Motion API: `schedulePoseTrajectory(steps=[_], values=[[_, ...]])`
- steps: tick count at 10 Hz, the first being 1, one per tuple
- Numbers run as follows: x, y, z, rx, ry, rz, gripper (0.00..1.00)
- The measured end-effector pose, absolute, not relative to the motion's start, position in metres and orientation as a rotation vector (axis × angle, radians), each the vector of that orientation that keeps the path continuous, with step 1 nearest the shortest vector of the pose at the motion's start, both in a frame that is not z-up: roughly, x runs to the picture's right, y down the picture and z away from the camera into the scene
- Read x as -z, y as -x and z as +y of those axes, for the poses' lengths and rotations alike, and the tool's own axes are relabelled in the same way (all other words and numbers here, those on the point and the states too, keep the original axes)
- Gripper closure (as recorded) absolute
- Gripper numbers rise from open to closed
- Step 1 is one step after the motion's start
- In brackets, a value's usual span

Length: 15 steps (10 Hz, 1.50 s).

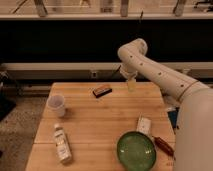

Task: Push the eraser across the table

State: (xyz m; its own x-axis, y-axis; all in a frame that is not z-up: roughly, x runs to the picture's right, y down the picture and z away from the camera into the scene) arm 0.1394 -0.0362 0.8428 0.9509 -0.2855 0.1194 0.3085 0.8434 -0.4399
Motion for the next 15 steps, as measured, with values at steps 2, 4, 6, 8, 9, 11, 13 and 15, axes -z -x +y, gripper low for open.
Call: schedulePoseTrajectory(steps=[2,4,6,8,9,11,13,15], values=[[-0.846,-0.140,-0.036,0.309,0.472,-0.051,0.20],[-0.848,-0.141,-0.036,0.306,0.472,-0.051,0.20],[-0.851,-0.142,-0.036,0.301,0.472,-0.051,0.20],[-0.854,-0.143,-0.036,0.296,0.472,-0.051,0.20],[-0.855,-0.143,-0.036,0.294,0.472,-0.051,0.20],[-0.858,-0.144,-0.036,0.288,0.471,-0.053,0.24],[-0.860,-0.145,-0.036,0.282,0.471,-0.053,0.25],[-0.862,-0.146,-0.036,0.278,0.472,-0.054,0.36]])
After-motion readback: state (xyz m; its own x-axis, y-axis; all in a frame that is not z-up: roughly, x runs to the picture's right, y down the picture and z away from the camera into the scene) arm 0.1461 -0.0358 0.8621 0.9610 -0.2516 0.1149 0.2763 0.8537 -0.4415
